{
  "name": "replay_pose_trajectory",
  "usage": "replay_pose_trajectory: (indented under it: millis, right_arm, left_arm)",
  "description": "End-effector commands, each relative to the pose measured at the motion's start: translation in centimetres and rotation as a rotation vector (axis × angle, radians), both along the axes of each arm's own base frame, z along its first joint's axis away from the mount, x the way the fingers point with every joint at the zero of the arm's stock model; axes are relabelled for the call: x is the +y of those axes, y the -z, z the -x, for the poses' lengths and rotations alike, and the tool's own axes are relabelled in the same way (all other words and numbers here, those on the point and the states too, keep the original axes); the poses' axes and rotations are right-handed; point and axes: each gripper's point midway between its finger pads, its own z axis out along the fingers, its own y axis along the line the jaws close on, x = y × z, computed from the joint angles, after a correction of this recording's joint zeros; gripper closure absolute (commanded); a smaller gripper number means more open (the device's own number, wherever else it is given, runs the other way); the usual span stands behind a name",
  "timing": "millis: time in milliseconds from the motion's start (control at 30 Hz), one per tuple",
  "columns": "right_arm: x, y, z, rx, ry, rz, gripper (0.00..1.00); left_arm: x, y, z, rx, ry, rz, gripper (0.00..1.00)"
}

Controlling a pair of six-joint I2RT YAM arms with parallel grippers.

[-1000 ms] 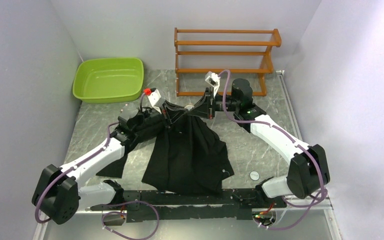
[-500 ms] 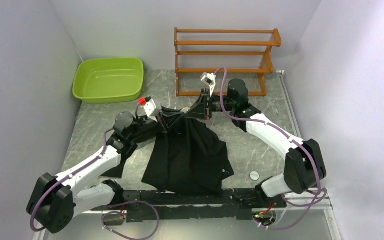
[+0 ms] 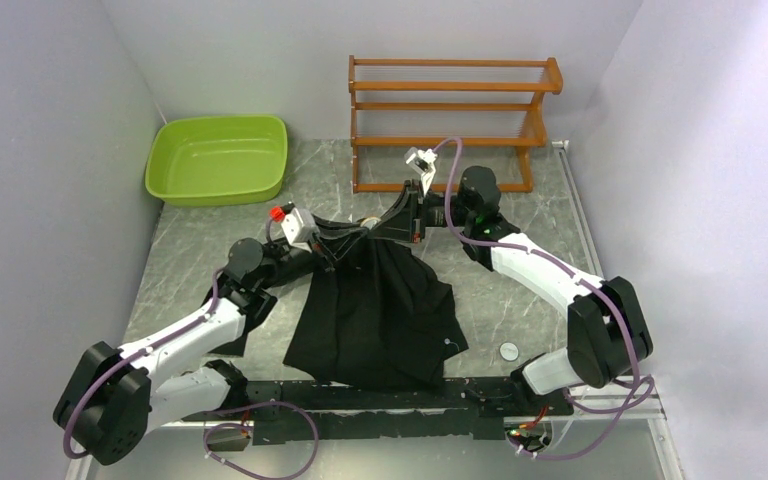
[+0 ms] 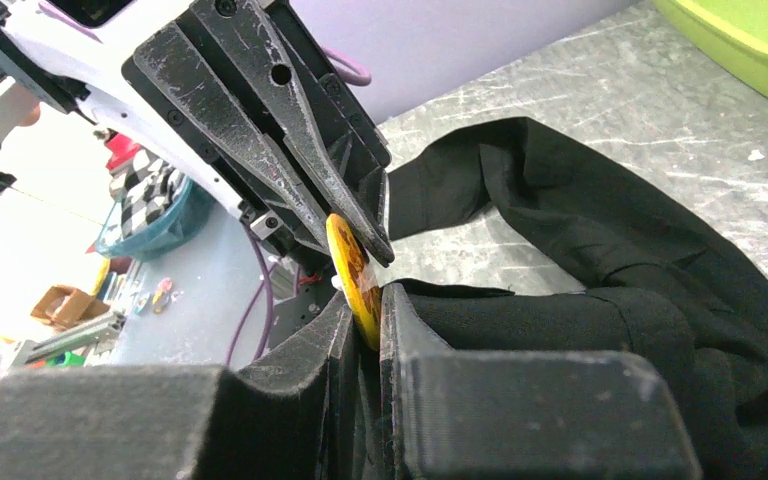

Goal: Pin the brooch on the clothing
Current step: Pin the brooch to the clothes.

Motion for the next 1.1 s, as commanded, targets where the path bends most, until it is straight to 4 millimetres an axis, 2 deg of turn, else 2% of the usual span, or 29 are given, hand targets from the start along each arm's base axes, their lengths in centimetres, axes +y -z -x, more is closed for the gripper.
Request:
replay_pose_trajectory:
  millis: [0,300,600,733,867,1067]
  right_arm:
    - [-0.9,-4.2,-0.7,-0.092,0.058,-0.108,1.0]
    - [-1.6,-5.7,0.6,-0.118,0.006,-0.189,1.0]
    - [-1.8,-5.3,0.6,-0.146,0.018,-0.16,1.0]
    - [-2.1,-5.2,0.3,-0.186,0.065,-0.132,0.8]
    - [-2.2,-5.0,0.2,-0.191,0.075,-0.115,0.78]
    - [-2.4,-4.8,0.3,-0.22,0.097,-0.115,0.54]
  left_arm:
    - [0.0,-0.3,1.0,-0.024,0.024,0.028,0.97]
    - [0.7,0.3,1.0,-0.005,-0.004,0.092,0.97]
    - [0.5,0.2,0.9,0.007,0.002,0.091,0.97]
    - [0.5,0.1,0.8,0.011,-0.001,0.094,0.98]
    - [0.3,-0.1,0.8,0.015,0.01,0.104,0.97]
    - [0.2,-0.3,0.7,0.014,0.013,0.115,0.97]
